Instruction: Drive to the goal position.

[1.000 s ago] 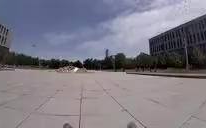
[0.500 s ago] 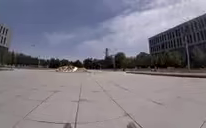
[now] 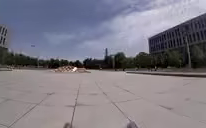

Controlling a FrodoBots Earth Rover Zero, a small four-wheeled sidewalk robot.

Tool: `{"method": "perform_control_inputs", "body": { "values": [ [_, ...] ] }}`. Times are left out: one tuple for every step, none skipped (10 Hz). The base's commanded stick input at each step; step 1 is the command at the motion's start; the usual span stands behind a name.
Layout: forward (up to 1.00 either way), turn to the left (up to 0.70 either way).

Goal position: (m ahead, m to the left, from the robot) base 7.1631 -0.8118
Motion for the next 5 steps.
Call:
{"method": "perform_control_inputs", "body": {
  "values": [
    [0.45, 0.0],
    [0.45, 0.0],
    [0.45, 0.0],
    [0.45, 0.0],
    [0.45, 0.0]
  ]
}}
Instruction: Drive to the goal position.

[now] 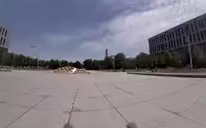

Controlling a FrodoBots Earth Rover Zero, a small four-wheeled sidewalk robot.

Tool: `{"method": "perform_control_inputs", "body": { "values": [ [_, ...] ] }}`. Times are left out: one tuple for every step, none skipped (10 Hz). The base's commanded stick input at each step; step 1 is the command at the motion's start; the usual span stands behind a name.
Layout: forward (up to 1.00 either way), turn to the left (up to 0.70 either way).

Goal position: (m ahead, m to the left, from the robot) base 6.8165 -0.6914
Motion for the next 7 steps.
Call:
{"method": "perform_control_inputs", "body": {
  "values": [
    [0.45, 0.0],
    [0.45, 0.0],
    [0.45, 0.0],
    [0.45, 0.0],
    [0.45, 0.0],
    [0.45, 0.0],
    [0.45, 0.0]
  ]
}}
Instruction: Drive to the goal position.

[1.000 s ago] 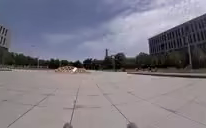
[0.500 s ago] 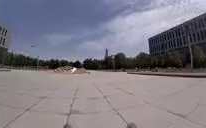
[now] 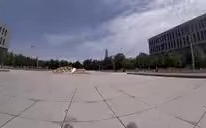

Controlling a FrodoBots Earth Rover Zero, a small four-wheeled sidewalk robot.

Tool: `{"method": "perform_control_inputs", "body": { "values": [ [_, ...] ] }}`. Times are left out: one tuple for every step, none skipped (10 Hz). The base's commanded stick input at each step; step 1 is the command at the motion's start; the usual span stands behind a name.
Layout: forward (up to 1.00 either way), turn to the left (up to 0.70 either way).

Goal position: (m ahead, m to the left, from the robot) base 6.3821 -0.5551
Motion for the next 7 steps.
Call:
{"method": "perform_control_inputs", "body": {
  "values": [
    [0.45, 0.0],
    [0.45, 0.0],
    [0.45, 0.0],
    [0.45, 0.0],
    [0.45, 0.0],
    [0.45, 0.0],
    [0.45, 0.0]
  ]
}}
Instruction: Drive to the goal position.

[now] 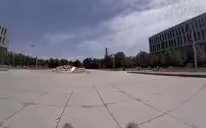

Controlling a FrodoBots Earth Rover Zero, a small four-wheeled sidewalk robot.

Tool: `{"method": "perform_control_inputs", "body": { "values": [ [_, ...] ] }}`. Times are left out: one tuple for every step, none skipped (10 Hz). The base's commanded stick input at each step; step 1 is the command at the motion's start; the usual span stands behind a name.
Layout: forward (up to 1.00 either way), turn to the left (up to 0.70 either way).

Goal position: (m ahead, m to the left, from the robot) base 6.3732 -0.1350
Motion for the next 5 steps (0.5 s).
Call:
{"method": "perform_control_inputs", "body": {
  "values": [
    [0.45, 0.0],
    [0.45, 0.0],
    [0.45, 0.0],
    [0.45, 0.0],
    [0.45, 0.0]
  ]
}}
